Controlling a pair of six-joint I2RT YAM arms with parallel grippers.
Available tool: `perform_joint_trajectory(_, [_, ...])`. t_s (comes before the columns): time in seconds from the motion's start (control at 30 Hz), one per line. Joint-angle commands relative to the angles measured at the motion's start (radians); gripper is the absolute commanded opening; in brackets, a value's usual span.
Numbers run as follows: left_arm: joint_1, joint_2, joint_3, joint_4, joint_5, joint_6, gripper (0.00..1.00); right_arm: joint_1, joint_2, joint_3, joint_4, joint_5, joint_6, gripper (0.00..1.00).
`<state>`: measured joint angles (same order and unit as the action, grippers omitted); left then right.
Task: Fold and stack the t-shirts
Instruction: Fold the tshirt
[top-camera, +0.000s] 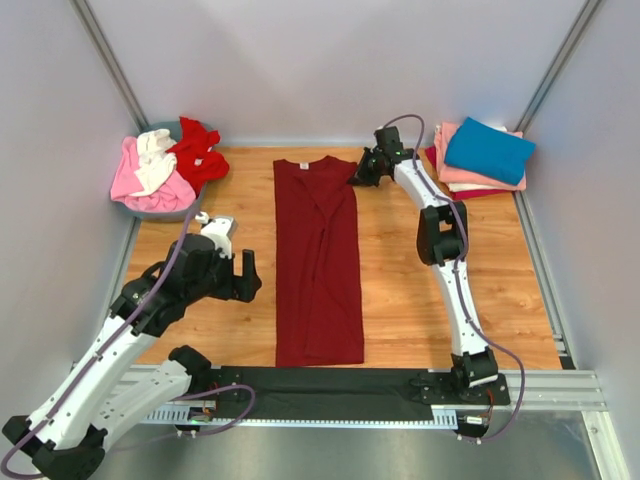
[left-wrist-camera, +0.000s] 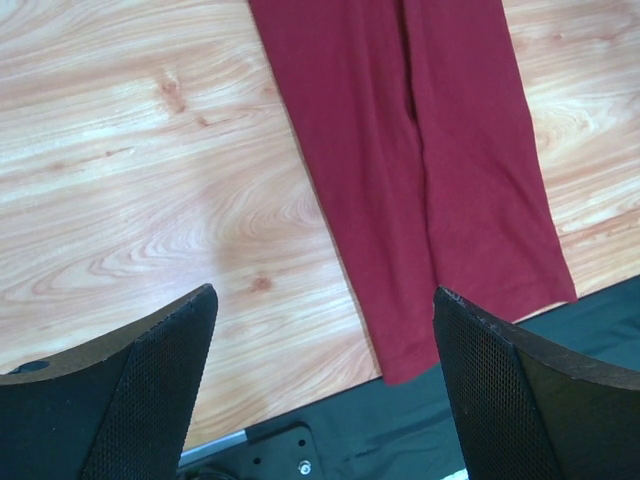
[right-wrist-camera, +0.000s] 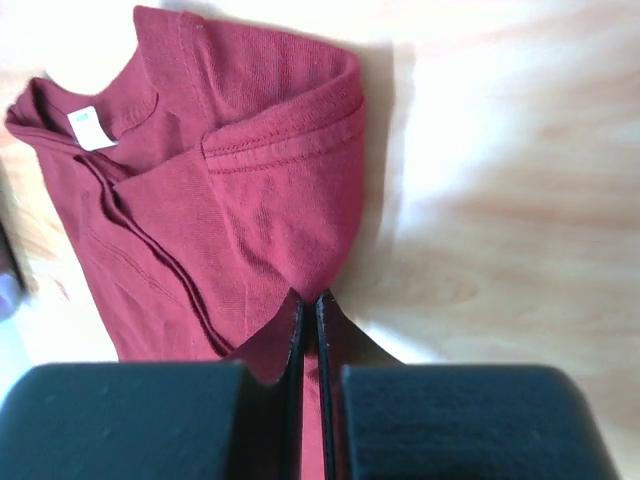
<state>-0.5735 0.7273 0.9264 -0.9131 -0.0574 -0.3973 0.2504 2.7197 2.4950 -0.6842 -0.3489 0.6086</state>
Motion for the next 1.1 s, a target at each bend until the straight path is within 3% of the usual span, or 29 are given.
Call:
perform_joint_trajectory(0.0, [-0.002, -0.008, -0.012, 0.031, 0.018, 0.029, 0.94, -0.026, 0.038, 0.019, 0.087, 0.010, 0.028, 0.00])
perform_joint_trajectory(0.3, [-0.003, 0.029, -0.015, 0.033, 0.008, 0.025, 0.94, -0.026, 0.092, 0.090, 0.305, 0.076, 0.025, 0.03])
perform_joint_trajectory(0.37, [-0.002, 0.034, -0.015, 0.026, -0.002, 0.022, 0.94, -0.030, 0.075, 0.056, 0.302, 0.090, 0.023, 0.16])
perform_joint_trajectory(0.4, [-0.002, 0.034, -0.015, 0.026, -0.004, 0.020, 0.94, -0.028, 0.034, 0.018, 0.307, 0.099, 0.025, 0.28])
perform_joint_trajectory(0.43, [-0.003, 0.035, -0.015, 0.023, -0.019, 0.018, 0.94, -0.033, 0.009, -0.022, 0.331, 0.105, 0.022, 0.50])
perform_joint_trajectory(0.63, [-0.006, 0.113, -0.009, 0.008, -0.102, -0.038, 0.91, -0.057, -0.240, -0.215, 0.319, 0.296, -0.130, 0.92])
perform_joint_trajectory(0.77, [-0.086, 0.217, -0.035, 0.058, -0.113, -0.113, 0.97, -0.086, -0.420, -0.286, 0.221, 0.347, -0.150, 0.95])
perform_joint_trajectory(0.83, [-0.123, 0.244, -0.066, 0.120, -0.116, -0.167, 0.97, -0.083, -0.569, -0.433, 0.155, 0.389, -0.136, 0.93])
perform_joint_trajectory(0.9, [-0.152, 0.261, -0.133, 0.161, -0.107, -0.210, 0.97, -0.077, -0.746, -0.604, 0.135, 0.380, -0.095, 0.93])
perform_joint_trajectory(0.93, [-0.157, 0.264, -0.162, 0.208, -0.079, -0.228, 0.97, -0.065, -0.812, -0.810, 0.150, 0.378, -0.078, 0.92])
perform_joint_trajectory(1.07, [-0.186, 0.248, -0.326, 0.310, 0.004, -0.311, 0.94, -0.014, -1.137, -1.255, 0.195, 0.364, -0.047, 0.90])
